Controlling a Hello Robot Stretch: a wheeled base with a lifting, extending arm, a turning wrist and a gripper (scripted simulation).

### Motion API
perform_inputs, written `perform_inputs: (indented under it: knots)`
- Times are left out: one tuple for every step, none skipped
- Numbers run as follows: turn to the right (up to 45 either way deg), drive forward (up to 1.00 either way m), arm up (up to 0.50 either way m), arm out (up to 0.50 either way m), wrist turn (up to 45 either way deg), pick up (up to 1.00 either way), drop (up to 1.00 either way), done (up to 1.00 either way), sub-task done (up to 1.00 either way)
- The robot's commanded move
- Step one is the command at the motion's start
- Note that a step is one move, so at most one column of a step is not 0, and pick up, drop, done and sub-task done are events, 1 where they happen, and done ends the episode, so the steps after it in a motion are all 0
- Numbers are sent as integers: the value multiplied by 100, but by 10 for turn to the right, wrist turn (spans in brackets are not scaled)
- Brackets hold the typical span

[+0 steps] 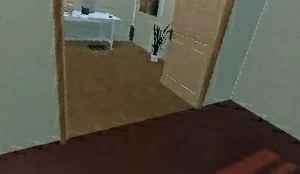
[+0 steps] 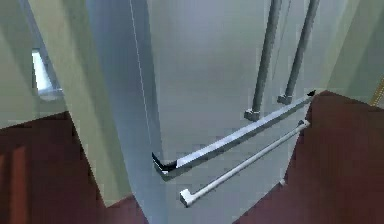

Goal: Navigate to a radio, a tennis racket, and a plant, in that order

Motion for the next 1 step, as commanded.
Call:
perform_inputs:
  knots:
    - [0, 100, 0, 0, 0, 0, 0, 0, 0]
